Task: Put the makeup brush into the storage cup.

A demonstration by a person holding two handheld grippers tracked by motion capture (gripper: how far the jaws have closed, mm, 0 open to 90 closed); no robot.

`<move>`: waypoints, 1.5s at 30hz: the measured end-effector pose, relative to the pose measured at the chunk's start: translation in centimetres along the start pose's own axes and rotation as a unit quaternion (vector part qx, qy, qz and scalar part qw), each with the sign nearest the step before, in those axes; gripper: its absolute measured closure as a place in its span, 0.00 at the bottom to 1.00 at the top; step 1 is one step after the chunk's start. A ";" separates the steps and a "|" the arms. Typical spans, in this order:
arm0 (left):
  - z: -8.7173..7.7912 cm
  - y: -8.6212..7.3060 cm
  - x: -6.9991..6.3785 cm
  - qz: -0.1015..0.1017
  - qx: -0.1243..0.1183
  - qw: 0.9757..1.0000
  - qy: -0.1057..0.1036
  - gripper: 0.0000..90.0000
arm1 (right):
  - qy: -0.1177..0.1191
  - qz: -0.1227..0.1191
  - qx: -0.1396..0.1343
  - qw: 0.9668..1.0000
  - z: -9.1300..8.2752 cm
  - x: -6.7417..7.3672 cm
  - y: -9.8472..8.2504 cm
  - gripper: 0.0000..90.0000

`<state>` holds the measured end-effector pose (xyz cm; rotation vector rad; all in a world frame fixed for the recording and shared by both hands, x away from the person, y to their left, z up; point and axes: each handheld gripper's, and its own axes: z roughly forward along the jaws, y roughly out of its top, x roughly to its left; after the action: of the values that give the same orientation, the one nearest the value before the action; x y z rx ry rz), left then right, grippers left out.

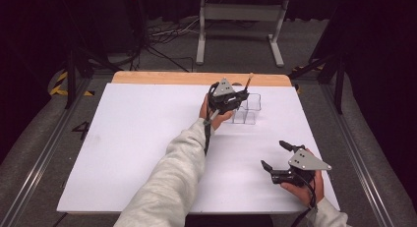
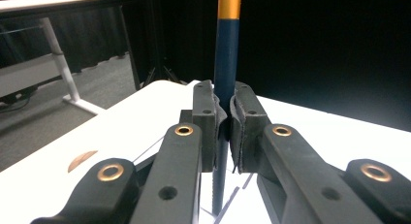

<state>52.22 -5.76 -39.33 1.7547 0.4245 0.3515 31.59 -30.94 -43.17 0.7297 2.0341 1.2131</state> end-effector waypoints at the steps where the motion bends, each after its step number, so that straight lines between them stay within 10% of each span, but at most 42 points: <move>1: 0.0 -0.1 0.0 -0.002 0.001 1.000 0.000 0.91 | 0.000 0.000 0.000 1.000 0.0 0.0 0.0 0.12; 19: 0.1 -0.1 -0.3 0.007 0.008 1.000 -0.001 0.89 | 0.001 -0.002 0.000 1.000 0.0 0.1 0.0 0.13; 35: -1.7 0.6 -0.6 0.029 0.016 0.999 0.028 0.30 | 0.004 -0.006 0.005 1.000 0.1 0.2 0.1 0.13; 45: -3.3 1.0 -0.5 0.045 0.012 0.999 0.023 0.17 | 0.004 -0.007 0.006 1.000 0.1 0.2 0.1 0.13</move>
<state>50.40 -3.31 -37.61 1.7964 0.3848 0.4528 31.52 -30.69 -43.20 0.7171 2.0520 1.1986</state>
